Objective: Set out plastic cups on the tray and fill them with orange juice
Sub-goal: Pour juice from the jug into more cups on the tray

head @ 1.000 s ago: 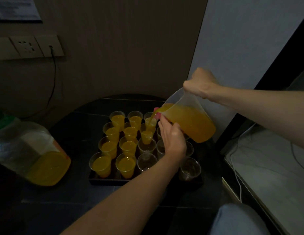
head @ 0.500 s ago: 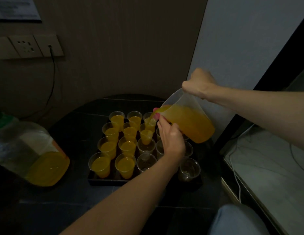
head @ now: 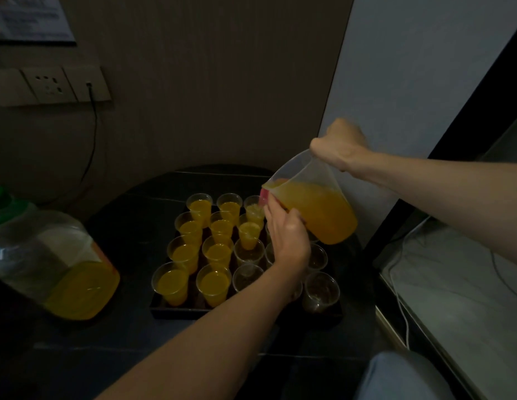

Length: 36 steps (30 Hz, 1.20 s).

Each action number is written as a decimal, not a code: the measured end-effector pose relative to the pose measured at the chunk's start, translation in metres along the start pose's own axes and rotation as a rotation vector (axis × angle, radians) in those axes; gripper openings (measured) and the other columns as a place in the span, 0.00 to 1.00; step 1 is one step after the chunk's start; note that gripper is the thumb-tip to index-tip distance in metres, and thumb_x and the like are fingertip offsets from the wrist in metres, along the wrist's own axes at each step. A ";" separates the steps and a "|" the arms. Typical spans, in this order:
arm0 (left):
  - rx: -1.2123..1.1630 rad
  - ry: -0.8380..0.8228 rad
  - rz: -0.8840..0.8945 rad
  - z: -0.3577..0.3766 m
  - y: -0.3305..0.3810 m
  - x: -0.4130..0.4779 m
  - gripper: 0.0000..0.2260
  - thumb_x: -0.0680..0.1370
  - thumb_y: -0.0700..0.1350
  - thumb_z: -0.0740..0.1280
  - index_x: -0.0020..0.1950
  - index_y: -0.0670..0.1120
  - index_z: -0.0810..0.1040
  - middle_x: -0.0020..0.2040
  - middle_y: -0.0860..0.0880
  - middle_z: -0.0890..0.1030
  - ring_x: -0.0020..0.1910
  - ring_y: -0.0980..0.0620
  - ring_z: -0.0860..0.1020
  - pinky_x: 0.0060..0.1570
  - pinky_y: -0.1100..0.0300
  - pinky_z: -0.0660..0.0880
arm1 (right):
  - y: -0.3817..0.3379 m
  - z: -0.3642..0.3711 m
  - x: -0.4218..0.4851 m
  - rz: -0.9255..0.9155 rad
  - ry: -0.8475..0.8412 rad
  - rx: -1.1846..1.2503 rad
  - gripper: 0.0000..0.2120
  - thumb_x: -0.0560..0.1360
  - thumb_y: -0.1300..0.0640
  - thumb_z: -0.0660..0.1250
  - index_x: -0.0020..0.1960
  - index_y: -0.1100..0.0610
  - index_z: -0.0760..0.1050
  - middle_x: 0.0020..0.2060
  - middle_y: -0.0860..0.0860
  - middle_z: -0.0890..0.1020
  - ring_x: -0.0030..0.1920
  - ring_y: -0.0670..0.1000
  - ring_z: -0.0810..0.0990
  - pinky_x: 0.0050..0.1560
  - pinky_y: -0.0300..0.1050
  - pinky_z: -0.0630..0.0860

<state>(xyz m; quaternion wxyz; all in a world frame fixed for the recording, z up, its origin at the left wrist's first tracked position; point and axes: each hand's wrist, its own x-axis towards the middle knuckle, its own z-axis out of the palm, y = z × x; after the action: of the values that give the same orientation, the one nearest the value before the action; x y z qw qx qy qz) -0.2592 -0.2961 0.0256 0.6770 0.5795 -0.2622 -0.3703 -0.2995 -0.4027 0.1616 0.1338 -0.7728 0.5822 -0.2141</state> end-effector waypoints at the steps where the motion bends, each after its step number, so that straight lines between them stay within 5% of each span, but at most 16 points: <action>1: 0.000 0.001 0.007 0.000 0.002 0.000 0.36 0.69 0.49 0.62 0.78 0.62 0.59 0.70 0.55 0.66 0.68 0.48 0.70 0.67 0.39 0.72 | 0.000 -0.001 -0.001 0.007 0.013 0.013 0.14 0.77 0.59 0.65 0.34 0.56 0.67 0.31 0.51 0.71 0.30 0.49 0.70 0.28 0.39 0.62; 12: 0.059 -0.035 0.058 -0.009 0.015 -0.017 0.36 0.70 0.50 0.60 0.78 0.65 0.56 0.77 0.55 0.61 0.75 0.45 0.65 0.69 0.38 0.69 | 0.004 -0.020 -0.025 0.038 0.028 0.131 0.18 0.77 0.63 0.65 0.32 0.56 0.63 0.28 0.51 0.66 0.27 0.50 0.64 0.27 0.40 0.59; 36: -0.006 -0.004 0.034 -0.015 0.009 -0.072 0.35 0.71 0.51 0.64 0.76 0.67 0.57 0.70 0.52 0.68 0.66 0.47 0.72 0.65 0.37 0.72 | 0.007 -0.021 -0.060 -0.047 -0.035 0.020 0.15 0.75 0.62 0.66 0.31 0.57 0.67 0.28 0.52 0.68 0.28 0.51 0.67 0.28 0.38 0.61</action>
<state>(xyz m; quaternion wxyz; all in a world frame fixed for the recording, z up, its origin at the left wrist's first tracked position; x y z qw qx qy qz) -0.2878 -0.2286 0.0370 0.6845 0.5721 -0.2721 -0.3606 -0.3292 -0.3462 0.1665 0.1463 -0.7886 0.5593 -0.2095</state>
